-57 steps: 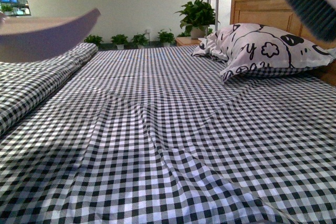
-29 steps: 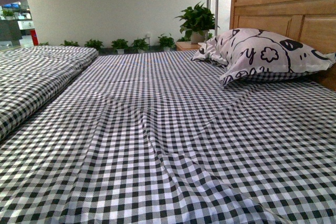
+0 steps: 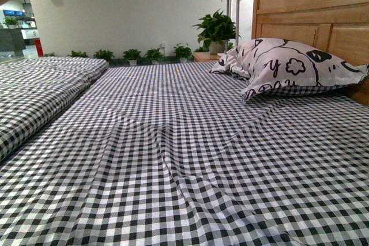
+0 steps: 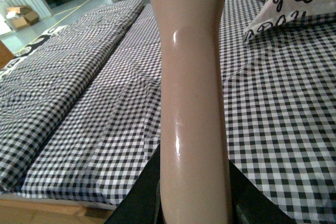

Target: Clean up trash

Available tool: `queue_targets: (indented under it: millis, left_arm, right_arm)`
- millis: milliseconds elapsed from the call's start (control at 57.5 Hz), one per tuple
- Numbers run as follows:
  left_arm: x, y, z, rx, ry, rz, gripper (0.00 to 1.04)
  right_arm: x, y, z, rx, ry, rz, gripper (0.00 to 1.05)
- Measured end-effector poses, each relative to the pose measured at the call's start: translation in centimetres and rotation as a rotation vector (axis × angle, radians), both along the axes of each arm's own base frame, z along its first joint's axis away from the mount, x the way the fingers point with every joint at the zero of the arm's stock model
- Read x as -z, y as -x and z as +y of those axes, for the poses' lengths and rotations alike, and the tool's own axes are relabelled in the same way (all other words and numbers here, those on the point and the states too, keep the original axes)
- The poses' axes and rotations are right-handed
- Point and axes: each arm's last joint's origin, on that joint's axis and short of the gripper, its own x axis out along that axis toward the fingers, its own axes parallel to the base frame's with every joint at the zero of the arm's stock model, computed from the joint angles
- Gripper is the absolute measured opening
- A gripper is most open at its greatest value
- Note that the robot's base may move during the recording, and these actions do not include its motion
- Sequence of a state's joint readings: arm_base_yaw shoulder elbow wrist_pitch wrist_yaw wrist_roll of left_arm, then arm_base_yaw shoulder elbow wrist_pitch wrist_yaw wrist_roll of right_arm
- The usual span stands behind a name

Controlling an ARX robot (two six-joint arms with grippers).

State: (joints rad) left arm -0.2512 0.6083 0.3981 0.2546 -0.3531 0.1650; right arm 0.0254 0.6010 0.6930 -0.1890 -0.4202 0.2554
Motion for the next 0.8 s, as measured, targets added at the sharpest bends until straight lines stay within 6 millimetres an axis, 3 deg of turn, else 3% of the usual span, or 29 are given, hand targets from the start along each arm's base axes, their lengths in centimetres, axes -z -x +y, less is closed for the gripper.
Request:
queue_targets:
  millis: [209, 800]
  left_arm:
    - [0.88, 0.04, -0.21, 0.001, 0.004, 0.023, 0.27]
    - [0.87, 0.05, -0.21, 0.000, 0.008, 0.022, 0.27]
  right_arm:
    - [0.24, 0.37, -0.25, 0.094, -0.025, -0.010, 0.19]
    - [0.16, 0.52, -0.25, 0.091, -0.031, -0.015, 0.19]
